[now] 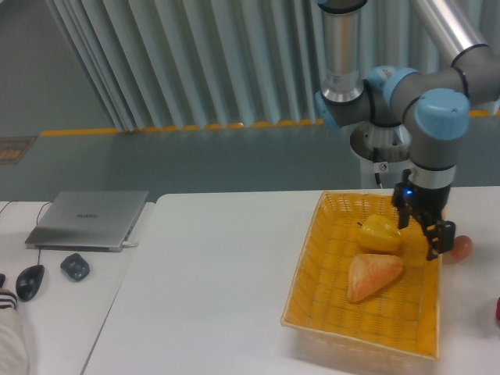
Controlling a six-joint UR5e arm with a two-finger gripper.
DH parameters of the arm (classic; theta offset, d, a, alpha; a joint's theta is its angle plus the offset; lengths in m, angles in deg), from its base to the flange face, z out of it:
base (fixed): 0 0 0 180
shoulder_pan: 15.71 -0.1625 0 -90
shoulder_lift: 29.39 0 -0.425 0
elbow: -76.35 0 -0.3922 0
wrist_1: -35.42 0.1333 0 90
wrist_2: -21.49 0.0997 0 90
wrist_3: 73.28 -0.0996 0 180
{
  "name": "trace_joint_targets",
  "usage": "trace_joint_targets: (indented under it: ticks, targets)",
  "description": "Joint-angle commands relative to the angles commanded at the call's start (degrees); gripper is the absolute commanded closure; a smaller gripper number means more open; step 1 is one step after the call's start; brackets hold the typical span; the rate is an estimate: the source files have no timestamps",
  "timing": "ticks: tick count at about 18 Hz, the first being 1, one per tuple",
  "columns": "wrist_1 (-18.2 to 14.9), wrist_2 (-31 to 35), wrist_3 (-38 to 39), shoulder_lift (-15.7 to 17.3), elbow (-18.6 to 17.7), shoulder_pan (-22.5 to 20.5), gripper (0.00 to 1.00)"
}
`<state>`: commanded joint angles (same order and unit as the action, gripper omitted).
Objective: Place the triangular bread on the table
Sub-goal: 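Move the gripper over the triangular bread and lower onto it, then close the gripper on the triangular bread's tip and lift it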
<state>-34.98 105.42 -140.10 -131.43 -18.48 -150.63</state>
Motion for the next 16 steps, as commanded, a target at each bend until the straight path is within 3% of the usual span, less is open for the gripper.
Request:
trace_joint_targets:
  ticks: [4, 10, 14, 16]
  targets:
    - [2.72, 2.45, 3.09, -1.75, -0.09, 4.04, 0.00]
    - [3.25, 10.45, 2.66, -5.18, -0.09, 8.79, 0.00]
    - [3.52, 12.83, 2.66, -6.85, 0.09, 9.77, 0.00]
    - [5.79, 13.01, 2.66, -8.26, 0.00, 9.85, 0.00]
